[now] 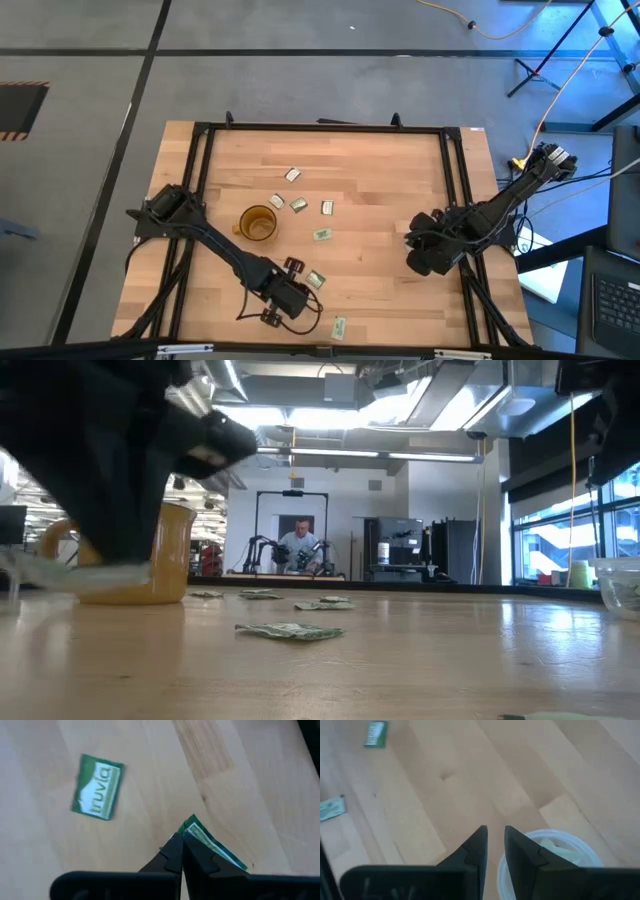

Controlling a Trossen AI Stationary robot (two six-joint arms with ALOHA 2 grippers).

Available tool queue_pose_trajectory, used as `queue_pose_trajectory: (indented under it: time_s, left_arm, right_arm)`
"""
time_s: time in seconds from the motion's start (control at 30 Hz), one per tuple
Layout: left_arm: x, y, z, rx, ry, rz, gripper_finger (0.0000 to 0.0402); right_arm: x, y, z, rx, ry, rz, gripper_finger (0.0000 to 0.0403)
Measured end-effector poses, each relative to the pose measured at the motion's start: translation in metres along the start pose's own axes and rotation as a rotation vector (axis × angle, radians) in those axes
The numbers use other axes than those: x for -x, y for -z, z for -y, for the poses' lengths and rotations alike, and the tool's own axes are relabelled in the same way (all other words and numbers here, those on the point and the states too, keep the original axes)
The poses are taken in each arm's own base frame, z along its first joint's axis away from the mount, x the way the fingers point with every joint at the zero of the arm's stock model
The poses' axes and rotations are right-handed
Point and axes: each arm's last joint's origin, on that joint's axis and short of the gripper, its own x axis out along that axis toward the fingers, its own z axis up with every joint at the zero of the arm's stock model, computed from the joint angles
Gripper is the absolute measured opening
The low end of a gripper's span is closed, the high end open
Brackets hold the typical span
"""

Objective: Pick and place Stevia / Truvia into bins
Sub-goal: Put the green stevia packet into the transparent container

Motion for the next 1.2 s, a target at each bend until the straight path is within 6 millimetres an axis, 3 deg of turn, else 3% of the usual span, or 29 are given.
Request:
queue_pose_trajectory:
  time_s: [0.17, 0.43, 0.53, 0.73, 1.0, 1.2]
  left_arm:
    - [0.019, -0.005, -0.007, -0.013, -0.169, 0.085, 0.0002]
    - [0.038, -0.016, -0.035, -0.019, -0.802, 0.225, 0.0002]
    - [0.041, -0.024, -0.049, 0.012, -0.942, 0.270, 0.0003]
    - [0.046, -0.041, -0.074, 0.002, -1.024, 0.312, 0.0003]
    - [0.049, -0.049, -0.087, -0.031, -1.063, 0.318, 0.0003]
    - [0.049, -0.049, -0.102, -0.007, -1.083, 0.296, 0.0002]
  right_arm:
    - [0.001, -0.005, -0.009, 0.106, -0.081, 0.067, 0.0069]
    - [-0.001, -0.024, -0.032, 0.401, -0.076, 0.413, 0.0069]
    - [-0.008, -0.034, -0.039, 0.452, -0.027, 0.502, 0.0069]
    - [-0.031, -0.053, -0.047, 0.437, 0.063, 0.573, 0.0069]
    - [-0.067, -0.071, -0.041, 0.414, 0.179, 0.544, 0.0072]
    - [-0.082, -0.085, -0.039, 0.383, 0.177, 0.552, 0.0125]
